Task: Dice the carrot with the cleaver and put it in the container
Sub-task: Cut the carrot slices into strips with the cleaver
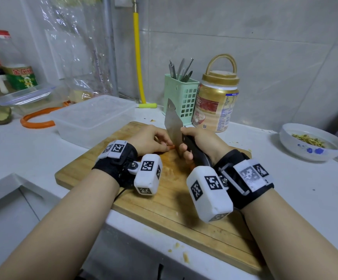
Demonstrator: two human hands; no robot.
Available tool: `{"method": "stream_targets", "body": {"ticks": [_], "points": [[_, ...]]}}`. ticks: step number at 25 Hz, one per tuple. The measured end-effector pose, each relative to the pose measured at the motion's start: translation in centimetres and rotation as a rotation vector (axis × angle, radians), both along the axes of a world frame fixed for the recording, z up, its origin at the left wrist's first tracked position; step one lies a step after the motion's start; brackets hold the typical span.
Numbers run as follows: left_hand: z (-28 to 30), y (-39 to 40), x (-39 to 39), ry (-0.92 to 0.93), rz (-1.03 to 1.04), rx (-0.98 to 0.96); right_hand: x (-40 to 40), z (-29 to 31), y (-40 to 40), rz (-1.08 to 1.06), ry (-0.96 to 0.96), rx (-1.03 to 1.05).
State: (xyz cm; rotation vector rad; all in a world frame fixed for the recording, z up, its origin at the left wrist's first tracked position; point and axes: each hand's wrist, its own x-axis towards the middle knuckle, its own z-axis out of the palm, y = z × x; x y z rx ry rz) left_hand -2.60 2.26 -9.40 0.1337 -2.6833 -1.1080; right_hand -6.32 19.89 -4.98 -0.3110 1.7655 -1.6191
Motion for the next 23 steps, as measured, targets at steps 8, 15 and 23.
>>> {"method": "stream_targets", "body": {"ticks": [8,15,23], "points": [[0.2,0.1,0.2,-0.011,0.009,0.010,-0.5,0.7,0.8,0.051,-0.146,-0.124],[0.5,0.2,0.4,-0.007,-0.001,-0.007,-0.2,1.5,0.4,0.065,-0.062,-0.105],[0.6,0.3,0.6,-0.008,-0.007,-0.003,0.1,1.6,0.5,0.064,-0.025,-0.052]]}}
